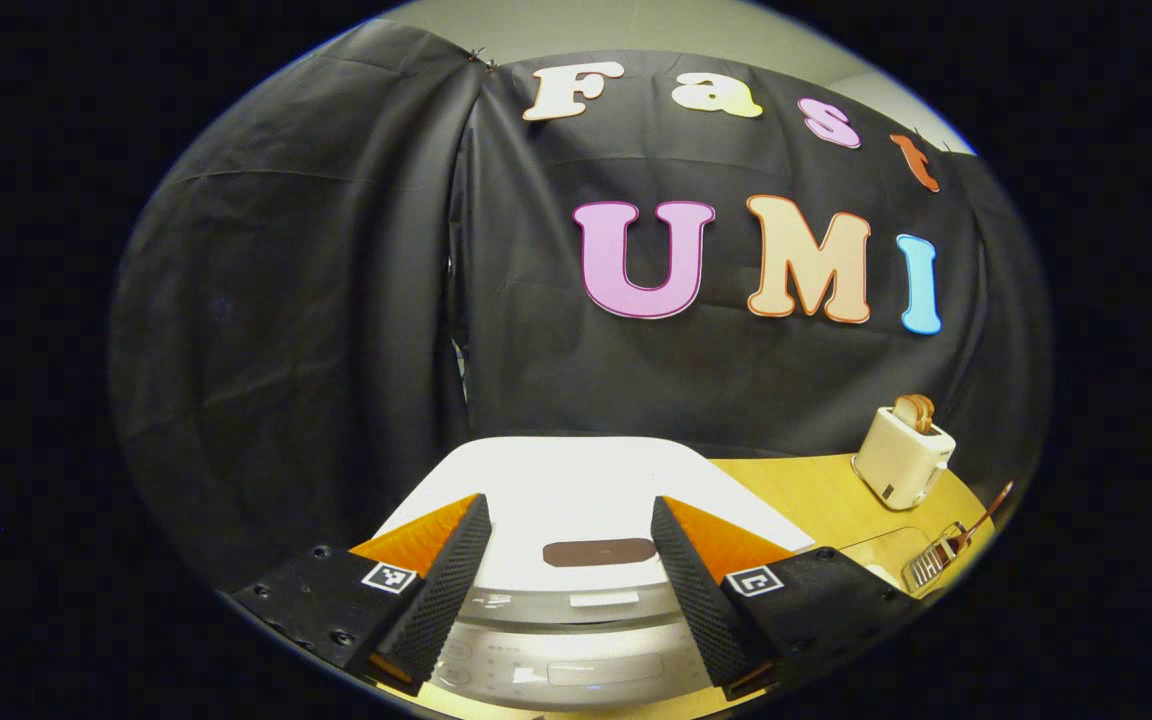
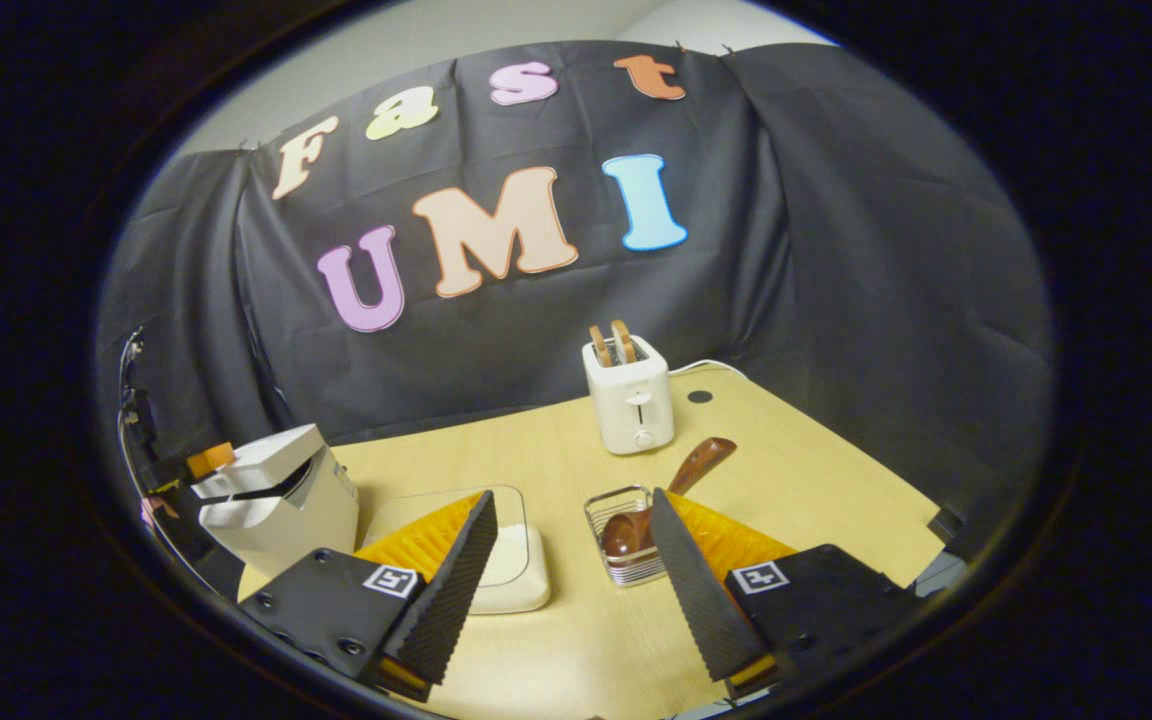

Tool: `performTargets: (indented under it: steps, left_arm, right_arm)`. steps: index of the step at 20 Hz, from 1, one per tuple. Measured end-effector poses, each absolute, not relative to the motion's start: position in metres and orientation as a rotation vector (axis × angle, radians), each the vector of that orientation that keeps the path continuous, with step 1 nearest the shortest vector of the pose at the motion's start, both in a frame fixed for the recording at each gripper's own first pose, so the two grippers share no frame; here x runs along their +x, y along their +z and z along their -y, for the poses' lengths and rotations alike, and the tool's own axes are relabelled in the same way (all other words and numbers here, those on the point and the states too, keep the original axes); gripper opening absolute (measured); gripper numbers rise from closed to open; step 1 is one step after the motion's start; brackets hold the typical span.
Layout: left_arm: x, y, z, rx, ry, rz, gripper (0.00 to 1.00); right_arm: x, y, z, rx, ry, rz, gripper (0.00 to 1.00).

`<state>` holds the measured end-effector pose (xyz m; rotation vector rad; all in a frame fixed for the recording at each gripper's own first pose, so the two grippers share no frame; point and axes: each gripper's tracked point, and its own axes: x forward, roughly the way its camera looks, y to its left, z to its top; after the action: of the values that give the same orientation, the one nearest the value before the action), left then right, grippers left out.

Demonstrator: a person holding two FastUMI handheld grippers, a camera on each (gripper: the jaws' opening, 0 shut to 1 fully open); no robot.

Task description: Close the left gripper, press the button to open the rice cooker; take a wooden spoon from the chopstick holder with the right hand, scoop a spoonful of rice and pour it into the rice cooker, then put the wooden spoon back into the chopstick holder.

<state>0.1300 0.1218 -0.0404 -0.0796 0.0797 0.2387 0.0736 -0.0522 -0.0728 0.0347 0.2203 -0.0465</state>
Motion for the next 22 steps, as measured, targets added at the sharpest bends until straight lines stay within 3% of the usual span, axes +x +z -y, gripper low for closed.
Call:
performTargets:
  steps: [8,22]
  left_arm:
    - [0.126,-0.077,-0.120,-0.092,0.256,-0.133,0.96]
    - [0.126,-0.073,-0.121,-0.066,0.280,-0.066,0.96]
  right_arm:
    - [0.071,-0.077,0.046,0.023,-0.041,-0.233,0.97]
    - [0.062,-0.074,0.047,0.030,-0.036,-0.221,0.97]
